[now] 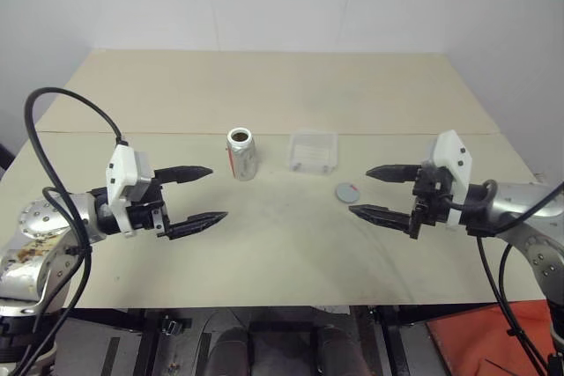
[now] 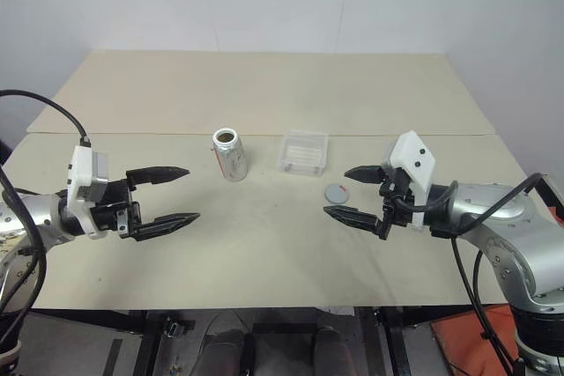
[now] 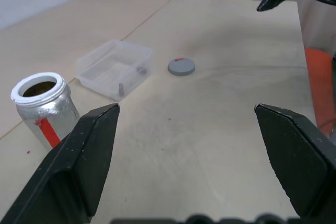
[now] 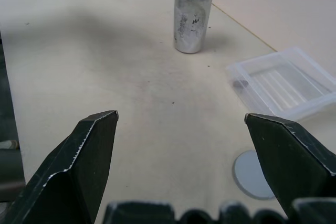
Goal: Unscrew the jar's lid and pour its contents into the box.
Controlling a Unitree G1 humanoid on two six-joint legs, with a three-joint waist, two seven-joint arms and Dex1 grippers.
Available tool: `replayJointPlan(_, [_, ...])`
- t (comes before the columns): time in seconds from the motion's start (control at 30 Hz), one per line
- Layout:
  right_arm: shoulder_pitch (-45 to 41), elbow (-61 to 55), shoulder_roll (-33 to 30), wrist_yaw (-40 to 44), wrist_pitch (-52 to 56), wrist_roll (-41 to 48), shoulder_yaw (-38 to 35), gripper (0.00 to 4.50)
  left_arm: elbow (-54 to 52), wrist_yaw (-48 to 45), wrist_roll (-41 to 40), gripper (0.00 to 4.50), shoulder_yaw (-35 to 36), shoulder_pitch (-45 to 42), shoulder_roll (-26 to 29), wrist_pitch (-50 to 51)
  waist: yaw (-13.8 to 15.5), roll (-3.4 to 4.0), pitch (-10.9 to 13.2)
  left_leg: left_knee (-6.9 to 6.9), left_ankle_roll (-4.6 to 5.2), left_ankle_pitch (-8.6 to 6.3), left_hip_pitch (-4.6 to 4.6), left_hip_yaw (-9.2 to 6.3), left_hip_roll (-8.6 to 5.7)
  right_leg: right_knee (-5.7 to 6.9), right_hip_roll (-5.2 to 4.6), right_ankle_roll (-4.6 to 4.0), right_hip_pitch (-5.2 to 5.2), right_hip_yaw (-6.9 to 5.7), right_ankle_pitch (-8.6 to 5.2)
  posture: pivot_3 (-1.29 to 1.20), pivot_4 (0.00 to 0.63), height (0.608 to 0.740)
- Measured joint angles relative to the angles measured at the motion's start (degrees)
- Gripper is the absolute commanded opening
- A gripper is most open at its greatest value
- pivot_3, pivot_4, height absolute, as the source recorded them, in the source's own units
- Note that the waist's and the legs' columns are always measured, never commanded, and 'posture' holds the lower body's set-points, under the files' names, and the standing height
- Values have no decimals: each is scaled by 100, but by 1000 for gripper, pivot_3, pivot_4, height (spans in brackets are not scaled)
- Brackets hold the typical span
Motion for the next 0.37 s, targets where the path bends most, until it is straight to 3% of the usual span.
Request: replayJointPlan(0.37, [288, -132, -2, 29, -231, -33, -111, 4500, 58, -59, -98, 4477, 229, 206, 232, 17, -2, 0, 0, -1, 1, -1, 5, 1, 1, 1, 1, -1, 1, 1, -1, 0, 150, 740])
